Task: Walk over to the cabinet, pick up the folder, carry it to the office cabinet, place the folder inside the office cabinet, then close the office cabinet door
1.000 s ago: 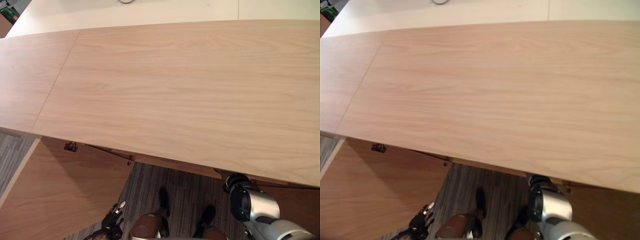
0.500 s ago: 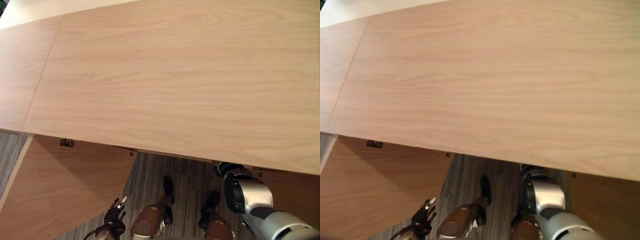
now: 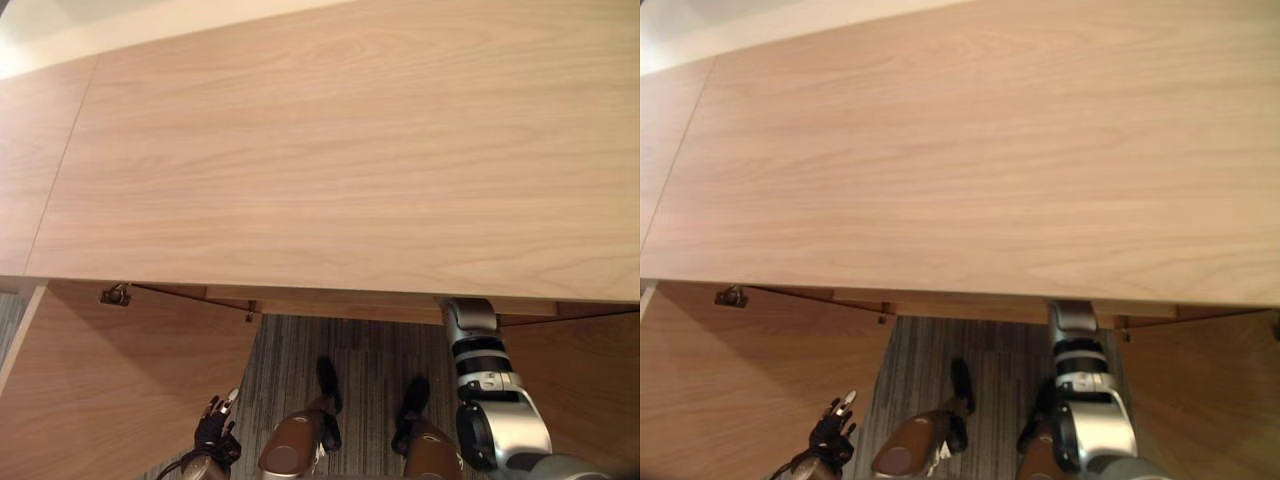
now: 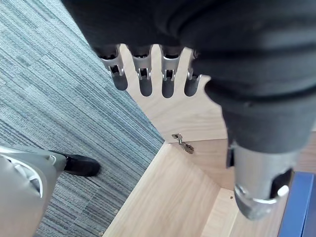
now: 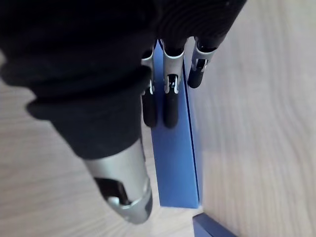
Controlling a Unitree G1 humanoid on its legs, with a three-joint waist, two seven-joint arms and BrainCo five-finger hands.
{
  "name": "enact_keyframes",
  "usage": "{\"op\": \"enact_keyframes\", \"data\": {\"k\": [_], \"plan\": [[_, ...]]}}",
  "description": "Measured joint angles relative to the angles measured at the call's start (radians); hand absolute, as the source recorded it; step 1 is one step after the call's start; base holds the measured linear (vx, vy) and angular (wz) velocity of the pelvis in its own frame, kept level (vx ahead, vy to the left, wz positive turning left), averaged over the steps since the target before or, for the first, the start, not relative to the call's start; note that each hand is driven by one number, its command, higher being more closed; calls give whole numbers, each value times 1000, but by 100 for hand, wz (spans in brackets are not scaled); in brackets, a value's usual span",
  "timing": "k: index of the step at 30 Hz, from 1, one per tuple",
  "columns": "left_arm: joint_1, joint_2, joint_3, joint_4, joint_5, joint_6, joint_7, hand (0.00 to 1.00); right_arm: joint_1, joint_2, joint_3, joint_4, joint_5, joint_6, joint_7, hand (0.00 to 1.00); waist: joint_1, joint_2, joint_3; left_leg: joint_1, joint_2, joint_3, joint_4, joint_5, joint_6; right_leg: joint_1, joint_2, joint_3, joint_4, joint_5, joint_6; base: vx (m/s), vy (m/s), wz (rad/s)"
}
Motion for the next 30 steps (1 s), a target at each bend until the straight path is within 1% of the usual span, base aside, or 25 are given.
{"op": "enact_keyframes", "data": {"k": [1,3,4,5,6,8,9,11,13,16,20,22,23,27,28,29,30], "plan": [[0,-6,14,0,6,0,2,0,38,2,44,-6,-56,-5,1,0,-4,-7,-4,21,4,0,1,-5,-8,25,6,0,-9,0,0,32,-46,-4],[2,-9,17,13,11,-1,3,0,113,16,102,2,-145,-5,3,0,-4,-24,-33,43,9,0,1,-12,-18,53,16,0,-28,0,0,41,-42,-3],[2,-9,20,29,11,-4,4,0,158,28,143,25,-194,-5,8,0,-6,-41,-51,56,11,0,1,-18,-26,72,21,0,-41,0,0,41,-24,-2],[3,-8,24,37,12,-4,4,0,173,35,166,44,-208,-5,10,0,-8,-50,-57,65,12,0,1,-20,-28,83,23,0,-46,1,0,55,-35,-2],[3,-8,31,55,18,-4,6,0,201,44,212,83,-241,-6,22,0,-14,-69,-72,78,14,0,1,-23,-33,101,27,1,-57,1,0,0,0,0],[5,2,33,84,47,-4,8,0,240,52,290,166,-272,-7,62,0,-19,-102,-100,104,18,1,1,-29,-38,139,39,4,-90,10,-4,20,-21,-1],[5,4,33,88,47,-3,8,0,243,55,297,175,-276,-8,67,0,-19,-105,-102,108,19,2,1,-29,-38,144,40,4,-93,11,-4,8,-26,-5],[8,14,36,109,50,-2,13,0,258,77,330,264,-276,-12,105,0,-19,-118,-121,139,25,11,1,-36,-42,180,52,12,-118,20,-5,-12,-28,-11],[15,15,38,112,50,-1,16,0,264,93,340,328,-276,-17,126,0,-16,-120,-129,163,30,27,0,-39,-43,200,59,27,-130,25,-9,-18,-29,-20],[13,14,34,136,49,1,19,0,297,103,337,407,-266,-25,146,0,-23,-124,-154,185,38,30,0,-40,-42,227,73,31,-153,33,-15,-39,-39,-9],[6,7,26,162,47,4,21,0,334,100,317,468,-213,-26,147,0,-27,-126,-166,214,49,44,-1,-40,-43,248,87,49,-165,38,-23,-47,-31,-12],[5,7,24,178,47,5,22,0,358,102,288,493,-186,-26,146,0,-30,-127,-183,221,55,53,-2,-41,-45,254,94,58,-174,41,-27,-55,-31,-15],[3,7,19,188,47,5,22,0,370,103,249,522,-157,-25,145,0,-32,-127,-194,224,58,53,-1,-41,-45,258,98,59,-178,41,-28,-31,-26,-2],[0,7,6,206,48,8,22,0,398,98,159,603,-113,-24,139,0,-35,-128,-204,248,63,54,3,-47,-51,285,104,62,-185,41,-29,-4,-2,-1],[0,7,6,208,48,10,22,0,405,94,148,621,-109,-23,137,0,-35,-128,-204,250,67,57,22,-61,-54,293,104,67,-185,41,-29,-19,-8,-19],[7,5,6,209,48,11,22,0,417,91,121,644,-88,-17,135,0,-35,-128,-198,244,80,61,106,-106,-53,311,104,85,-183,41,-29,-11,-4,-27],[8,5,6,212,48,11,22,0,425,88,119,647,-76,-15,134,0,-35,-128,-198,229,86,47,162,-136,-49,315,104,93,-181,41,-30,-19,-3,-40]]}}
